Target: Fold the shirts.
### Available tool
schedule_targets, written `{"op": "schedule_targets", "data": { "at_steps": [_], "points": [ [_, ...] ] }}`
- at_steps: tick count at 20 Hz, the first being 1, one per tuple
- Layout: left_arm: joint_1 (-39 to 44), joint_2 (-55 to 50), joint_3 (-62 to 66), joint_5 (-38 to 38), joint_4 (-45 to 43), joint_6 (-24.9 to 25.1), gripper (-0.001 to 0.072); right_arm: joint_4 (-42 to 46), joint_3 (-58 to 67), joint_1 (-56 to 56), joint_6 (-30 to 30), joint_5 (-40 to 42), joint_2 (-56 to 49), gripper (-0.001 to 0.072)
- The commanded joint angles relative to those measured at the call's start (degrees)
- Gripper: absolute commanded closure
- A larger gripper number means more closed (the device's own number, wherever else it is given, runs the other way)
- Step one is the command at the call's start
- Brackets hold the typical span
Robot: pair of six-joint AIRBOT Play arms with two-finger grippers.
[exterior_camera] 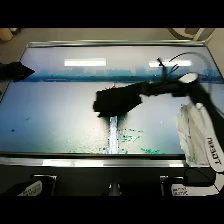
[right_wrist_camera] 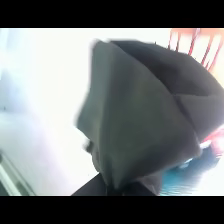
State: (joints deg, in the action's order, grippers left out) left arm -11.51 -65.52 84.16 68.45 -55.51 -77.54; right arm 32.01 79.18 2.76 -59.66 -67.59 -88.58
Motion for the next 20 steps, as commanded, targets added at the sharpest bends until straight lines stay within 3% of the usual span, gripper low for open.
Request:
{"op": "schedule_targets", "data": {
  "at_steps": [1, 6, 9, 13, 15, 17, 20],
  "points": [
    [-0.07, -0.24, -0.02, -1.55, -0.04, 0.00, 0.0689, 9.94, 10.23, 12.20, -4.04, -14.19, 5.49, 0.0695],
    [-0.04, -0.28, -0.04, -2.43, -0.04, 0.26, 0.0689, 16.59, 21.31, 29.68, -6.80, -25.70, 8.66, 0.0694],
    [0.22, -0.28, -0.02, -2.43, 0.02, 1.09, 0.0689, 16.92, 23.91, 38.27, -6.10, -26.27, 8.68, 0.0694],
    [2.23, -0.28, -0.02, -2.45, -0.02, 2.25, 0.0688, 19.12, 23.91, 45.35, -6.86, -28.57, 8.70, 0.0694],
    [3.13, -0.28, -0.02, -2.49, -0.04, 2.62, 0.0689, 21.27, 23.91, 46.99, -6.84, -33.94, 8.87, 0.0693],
    [3.76, -0.28, -0.02, -2.54, -0.04, 3.23, 0.0689, 30.95, 23.52, 47.32, -7.65, -38.36, 9.35, 0.0693],
    [4.15, -0.28, -0.02, -2.54, -0.04, 3.26, 0.0688, 46.99, 18.69, 47.32, -10.08, -38.34, 12.41, 0.0694]
  ]
}}
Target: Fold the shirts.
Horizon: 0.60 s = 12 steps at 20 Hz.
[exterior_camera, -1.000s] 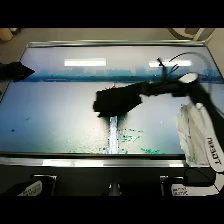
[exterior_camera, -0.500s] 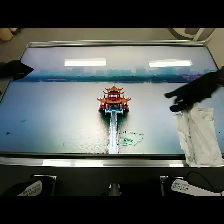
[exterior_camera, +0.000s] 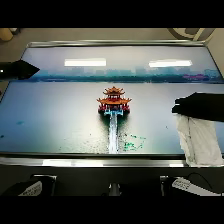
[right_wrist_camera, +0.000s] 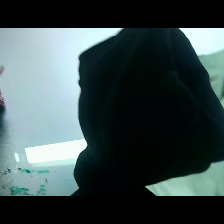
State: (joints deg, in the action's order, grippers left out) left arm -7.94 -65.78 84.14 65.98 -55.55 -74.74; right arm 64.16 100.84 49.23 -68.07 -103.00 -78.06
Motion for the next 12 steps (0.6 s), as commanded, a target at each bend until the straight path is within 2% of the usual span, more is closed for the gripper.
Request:
{"op": "schedule_targets", "data": {
  "at_steps": [1, 4, 8, 10, 11, 12],
  "points": [
    [0.59, -0.02, 0.00, -0.07, 0.00, 0.46, 0.0689, 19.32, -6.38, 0.85, -0.72, -2.93, 3.28, 0.0694],
    [0.59, -0.02, 0.00, -0.11, 0.00, 0.44, 0.0688, 28.20, -20.81, 0.85, -0.28, -2.95, 8.22, 0.0693],
    [0.61, -0.02, 0.00, -0.11, 0.02, 0.39, 0.0689, 29.57, -40.83, 0.85, -0.48, 0.76, 14.75, 0.0693],
    [0.87, -0.02, 0.00, -0.13, 0.04, 0.39, 0.0688, 31.15, -45.86, 0.85, -0.50, 3.72, 16.48, 0.0677],
    [1.22, 0.04, 0.00, -0.09, 0.04, 0.39, 0.0689, 31.45, -46.64, 0.85, -0.48, 4.92, 16.59, 0.0481],
    [1.31, 0.15, 0.00, 0.24, 0.24, 0.39, 0.0689, 31.43, -46.42, 0.85, 0.37, 6.47, 16.59, 0.0133]
  ]
}}
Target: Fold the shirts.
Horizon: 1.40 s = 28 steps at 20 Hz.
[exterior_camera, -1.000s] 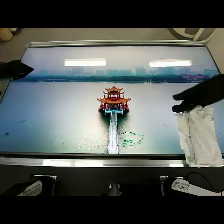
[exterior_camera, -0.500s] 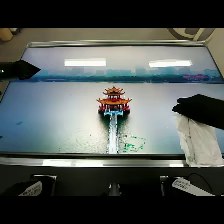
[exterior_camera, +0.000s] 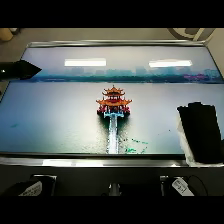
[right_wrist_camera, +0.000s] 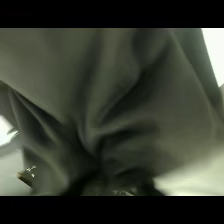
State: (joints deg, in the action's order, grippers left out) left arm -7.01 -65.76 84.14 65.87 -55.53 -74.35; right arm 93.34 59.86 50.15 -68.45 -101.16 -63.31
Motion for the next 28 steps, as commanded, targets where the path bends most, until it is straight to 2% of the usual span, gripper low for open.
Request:
{"op": "schedule_targets", "data": {
  "at_steps": [1, 4, 7, 8, 9, 11, 12, 13, 14, 15, 16, 18, 20, 21, 28],
  "points": [
    [0.48, 0.37, 0.00, 0.81, 1.07, -0.02, 0.0689, 2.36, -4.48, -0.07, 3.23, 7.17, 1.84, 0.0017],
    [0.42, 1.03, 0.90, 0.59, 3.69, -0.04, 0.0689, 3.28, 6.29, -0.09, 8.20, 15.06, 1.81, 0.0020],
    [1.84, 0.66, 5.42, -3.37, 1.05, -0.24, 0.0691, 2.60, 23.63, -4.04, 11.32, 30.53, 1.75, 0.0061],
    [3.69, 0.00, 7.21, -6.54, -5.03, -2.27, 0.0691, 1.90, 27.76, -7.85, 11.72, 34.21, 1.33, 0.0061],
    [6.45, -1.55, 9.55, -8.09, -15.50, -7.93, 0.0691, 0.17, 30.75, -13.00, 11.65, 36.63, 0.68, 0.0061],
    [12.00, -6.14, 12.61, -4.46, -35.87, -19.58, 0.0690, -1.49, 31.91, -25.20, 7.06, 36.81, -0.74, 0.0060],
    [14.05, -8.50, 12.55, -0.52, -40.92, -22.21, 0.0648, -2.05, 31.89, -31.61, 2.95, 33.20, -2.47, 0.0060],
    [15.15, -10.69, 12.24, 4.42, -41.46, -22.45, 0.0397, -3.08, 31.67, -36.81, 1.97, 28.06, -4.81, 0.0057],
    [16.11, -13.27, 11.87, 11.96, -40.22, -23.87, 0.0014, -6.08, 31.06, -40.87, 5.09, 21.57, -7.87, 0.0036],
    [16.85, -15.52, 10.93, 19.50, -37.16, -23.45, -0.0013, -10.05, 30.32, -43.15, 7.63, 15.26, -10.93, 0.0036],
    [17.99, -16.72, 8.11, 23.37, -33.42, -20.68, 0.0016, -15.04, 29.53, -44.48, 8.96, 8.98, -14.21, 0.0036],
    [21.20, -14.10, 0.00, 18.01, -33.29, -20.76, 0.0022, -18.23, 28.50, -45.90, 8.15, 5.29, -17.86, 0.0038],
    [22.86, -10.82, -5.35, 9.88, -36.89, -26.84, 0.0019, -15.98, 28.52, -46.49, 7.58, 7.30, -17.75, 0.0038],
    [22.84, -10.56, -5.79, 8.22, -37.31, -27.96, 0.0019, -14.75, 28.52, -46.47, 7.63, 8.44, -17.40, 0.0038],
    [22.80, -10.71, -5.49, 6.08, -38.10, -27.69, 0.0018, -13.20, 28.52, -46.47, 7.63, 8.31, -17.22, 0.0039]
  ]
}}
